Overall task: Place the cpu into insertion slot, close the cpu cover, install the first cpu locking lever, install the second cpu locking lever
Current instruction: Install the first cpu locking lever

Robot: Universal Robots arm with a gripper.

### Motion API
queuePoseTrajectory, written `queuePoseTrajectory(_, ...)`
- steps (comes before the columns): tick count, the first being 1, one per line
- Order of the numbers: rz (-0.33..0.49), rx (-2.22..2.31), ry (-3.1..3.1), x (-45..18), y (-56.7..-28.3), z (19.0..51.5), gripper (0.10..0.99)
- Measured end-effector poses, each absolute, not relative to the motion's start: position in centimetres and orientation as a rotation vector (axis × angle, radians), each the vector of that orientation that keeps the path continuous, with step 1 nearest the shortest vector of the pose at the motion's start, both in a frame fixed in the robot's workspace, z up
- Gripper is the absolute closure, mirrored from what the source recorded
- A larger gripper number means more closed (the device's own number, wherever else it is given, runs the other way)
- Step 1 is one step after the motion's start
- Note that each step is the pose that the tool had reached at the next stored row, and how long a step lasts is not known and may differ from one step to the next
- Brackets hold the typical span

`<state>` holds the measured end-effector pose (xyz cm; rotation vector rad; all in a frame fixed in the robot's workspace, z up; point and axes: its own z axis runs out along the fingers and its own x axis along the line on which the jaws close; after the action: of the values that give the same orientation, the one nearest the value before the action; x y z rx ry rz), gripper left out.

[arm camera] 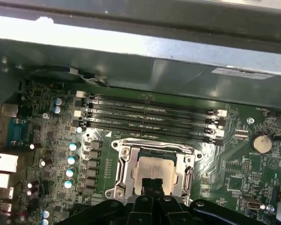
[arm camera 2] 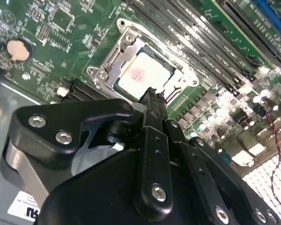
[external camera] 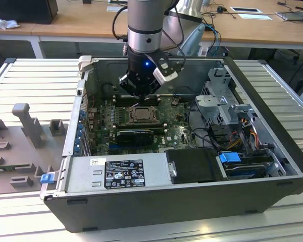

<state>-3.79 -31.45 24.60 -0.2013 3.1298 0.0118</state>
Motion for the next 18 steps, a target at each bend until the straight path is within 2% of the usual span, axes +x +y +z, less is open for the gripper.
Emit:
queuePoseTrajectory(3, 0.090, -0.202, 3.120, -3.9, -31.5, 24.6, 0.980)
queuePoseTrajectory(18, 0.115, -0.201, 3.103, -3.9, -31.5, 23.6, 0.980)
